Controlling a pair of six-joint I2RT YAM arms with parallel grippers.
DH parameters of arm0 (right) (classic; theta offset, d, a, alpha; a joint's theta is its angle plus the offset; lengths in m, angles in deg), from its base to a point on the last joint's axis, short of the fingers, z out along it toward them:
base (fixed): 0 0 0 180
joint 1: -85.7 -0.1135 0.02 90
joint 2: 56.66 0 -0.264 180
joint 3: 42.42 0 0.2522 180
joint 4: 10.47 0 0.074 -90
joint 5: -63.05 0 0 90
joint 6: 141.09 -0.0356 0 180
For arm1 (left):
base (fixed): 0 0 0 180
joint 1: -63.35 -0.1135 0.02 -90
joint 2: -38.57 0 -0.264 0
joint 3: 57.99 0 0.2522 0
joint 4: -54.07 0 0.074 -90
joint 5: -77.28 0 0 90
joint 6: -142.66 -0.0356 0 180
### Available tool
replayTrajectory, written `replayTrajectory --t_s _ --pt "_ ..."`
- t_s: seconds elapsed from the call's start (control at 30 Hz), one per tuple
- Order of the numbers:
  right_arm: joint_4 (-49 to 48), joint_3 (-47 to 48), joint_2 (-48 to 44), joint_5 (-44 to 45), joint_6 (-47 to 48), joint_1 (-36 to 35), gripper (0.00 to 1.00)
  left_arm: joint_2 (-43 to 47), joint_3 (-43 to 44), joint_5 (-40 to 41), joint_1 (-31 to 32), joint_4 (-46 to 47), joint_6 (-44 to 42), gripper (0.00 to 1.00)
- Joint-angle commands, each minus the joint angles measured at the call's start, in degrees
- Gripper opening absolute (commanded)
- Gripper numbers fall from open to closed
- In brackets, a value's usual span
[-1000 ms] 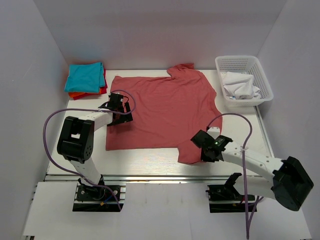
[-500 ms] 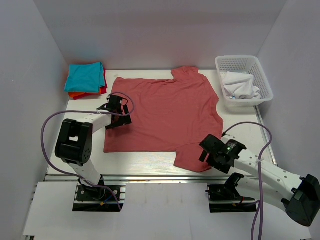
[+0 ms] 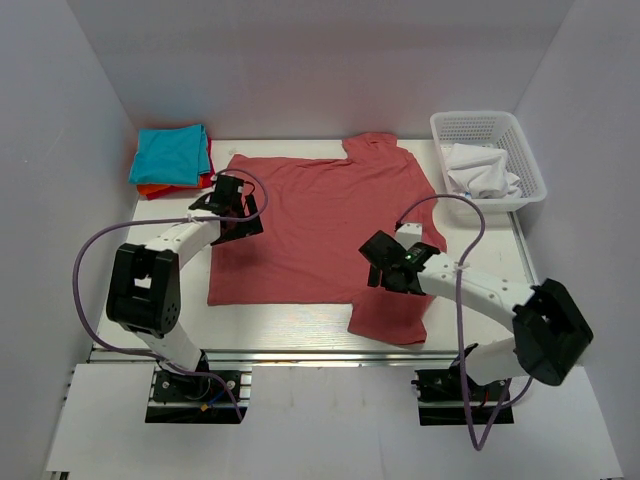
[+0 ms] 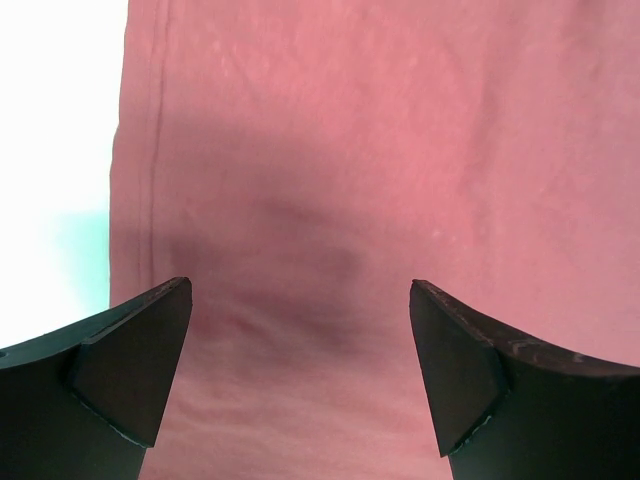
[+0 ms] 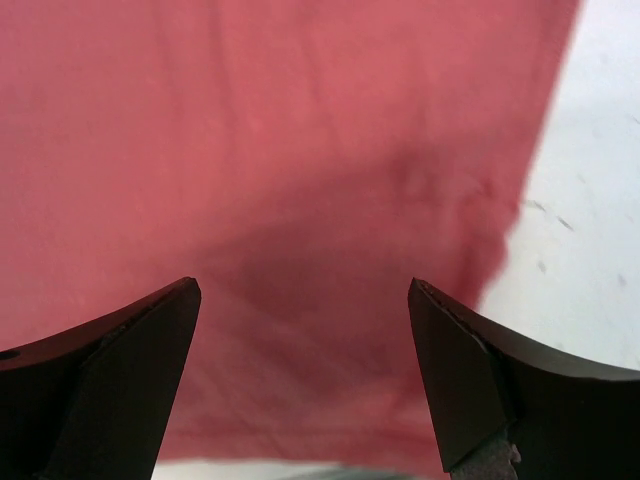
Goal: Fold and stack the t-shirts
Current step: Flatten out the tshirt
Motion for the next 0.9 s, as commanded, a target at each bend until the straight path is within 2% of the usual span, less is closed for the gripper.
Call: replayTrajectory --t_s 0.0,0.07,0.17,0.3,0.4,0.53,0.63,0.77,0.87 --pt "-9.6 1.2 3.5 -2.5 4.5 2.3 0.9 0.0 3.6 0.4 -0.3 -0.6 -1.1 1.0" --pt "-9.5 -0.4 4.5 -4.6 3.2 4.0 0.9 -1.3 5.2 1.0 -0.3 -2.3 -1.1 1.0" --pt "-9.2 -6.7 0.7 -6.4 -2.5 7.1 0.9 -2.7 5.2 1.7 -0.3 -2.8 -1.1 1.0" --pt "-9.3 -15.2 -4.2 -10.3 -4.5 11.0 0.9 -3.4 5.2 3.5 -0.3 -4.5 -1.1 1.0" --pt "-8.2 -16.4 -6.8 -11.7 -4.6 12.2 0.9 -3.4 4.6 5.0 -0.3 -4.5 -0.5 1.0" --pt "-7.7 -13.3 -9.5 -11.3 1.6 12.9 0.9 -2.9 5.2 5.6 -0.3 -5.1 -0.5 1.0" --pt "-12.6 -10.0 -10.1 -11.4 8.1 13.2 0.9 -2.9 5.7 5.0 -0.3 -4.4 -1.1 1.0" --pt "-16.5 -2.6 -3.4 -7.5 13.4 14.3 0.9 -6.1 12.2 3.9 -0.3 -4.9 -2.7 1.0" --pt "-20.2 4.1 4.5 -9.4 16.7 16.7 0.9 -11.2 19.3 3.9 -0.3 -6.1 -4.1 1.0"
